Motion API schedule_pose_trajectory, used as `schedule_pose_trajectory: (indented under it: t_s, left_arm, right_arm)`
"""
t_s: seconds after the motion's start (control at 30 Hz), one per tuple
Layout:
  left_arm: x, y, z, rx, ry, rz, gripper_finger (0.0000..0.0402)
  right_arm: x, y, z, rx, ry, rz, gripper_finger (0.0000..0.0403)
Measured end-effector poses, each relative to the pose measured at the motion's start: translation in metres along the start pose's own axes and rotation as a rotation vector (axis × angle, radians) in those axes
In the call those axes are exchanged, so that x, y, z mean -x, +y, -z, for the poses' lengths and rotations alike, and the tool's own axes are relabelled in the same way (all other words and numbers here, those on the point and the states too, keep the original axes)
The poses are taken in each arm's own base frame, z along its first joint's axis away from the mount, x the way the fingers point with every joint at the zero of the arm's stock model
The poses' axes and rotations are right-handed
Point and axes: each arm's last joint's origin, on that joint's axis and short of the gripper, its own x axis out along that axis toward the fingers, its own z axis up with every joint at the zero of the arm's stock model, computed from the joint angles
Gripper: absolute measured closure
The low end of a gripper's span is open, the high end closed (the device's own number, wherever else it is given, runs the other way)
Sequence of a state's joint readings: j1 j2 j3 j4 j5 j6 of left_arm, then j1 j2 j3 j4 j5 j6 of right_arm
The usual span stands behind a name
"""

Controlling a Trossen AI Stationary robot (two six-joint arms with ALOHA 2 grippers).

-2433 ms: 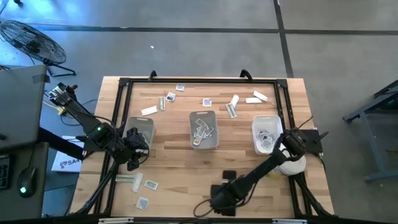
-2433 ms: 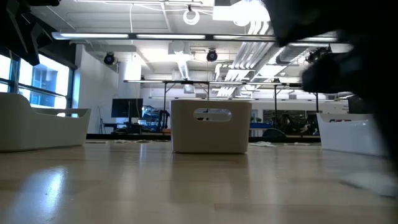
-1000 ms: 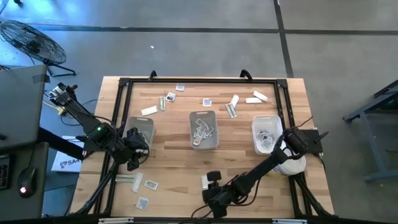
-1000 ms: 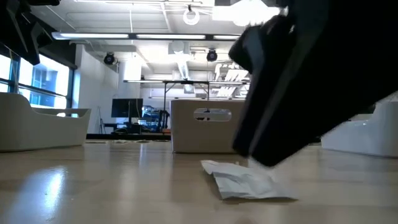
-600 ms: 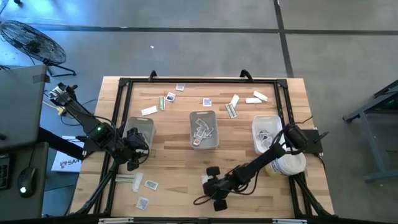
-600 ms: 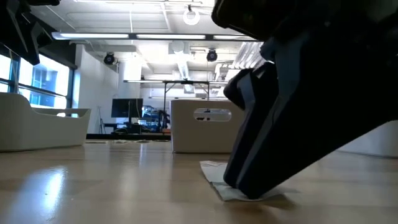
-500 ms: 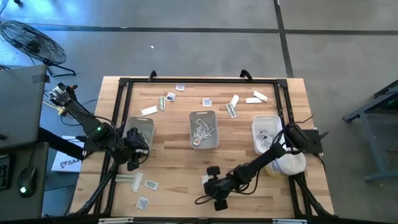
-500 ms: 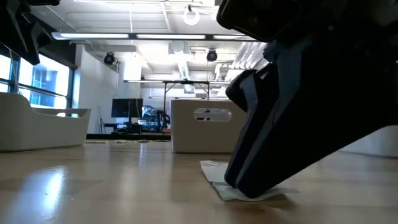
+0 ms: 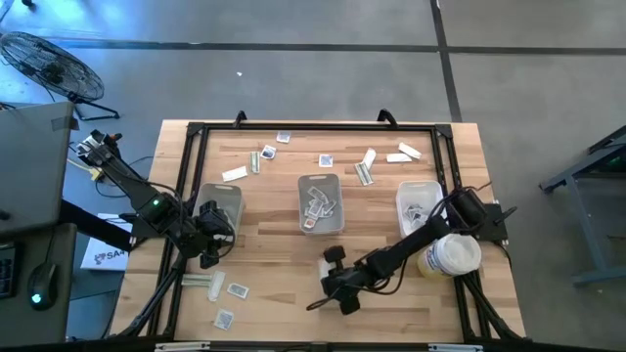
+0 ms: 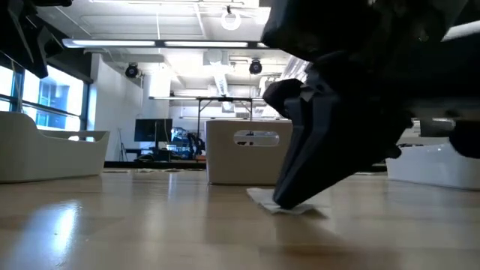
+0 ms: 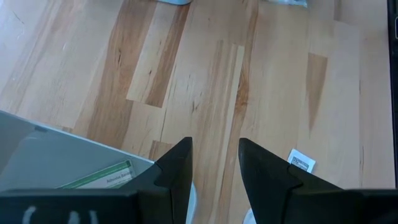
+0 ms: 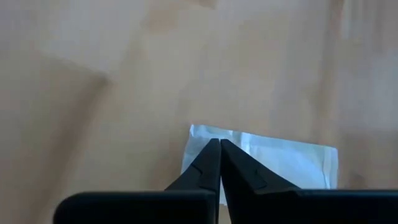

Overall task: Pick & Place First Aid Supplies
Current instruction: Put the bandage pack into the left gray bin

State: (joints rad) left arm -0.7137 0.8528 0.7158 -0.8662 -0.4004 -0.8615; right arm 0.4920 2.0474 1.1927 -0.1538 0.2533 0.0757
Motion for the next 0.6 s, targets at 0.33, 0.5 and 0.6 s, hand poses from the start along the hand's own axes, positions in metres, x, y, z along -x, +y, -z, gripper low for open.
schedule_pose_trajectory:
  t_s: [0.33, 0.5, 0.6]
  left_arm:
    - [0.000, 0.000, 0.000, 0.000, -0.001, 0.001, 0.0273]
    - [0.000, 0.000, 0.000, 0.001, -0.001, 0.001, 0.0273]
    - [0.000, 0.000, 0.000, 0.001, -0.001, 0.001, 0.0273]
  right_arm:
    - [0.014, -0.017, -0.004, 0.030, 0.016, 0.066, 0.0389]
    - [0.026, -0.018, -0.008, 0.032, 0.009, 0.070, 0.0384]
    - [0.027, -0.016, -0.009, 0.030, 0.005, 0.011, 0.0369]
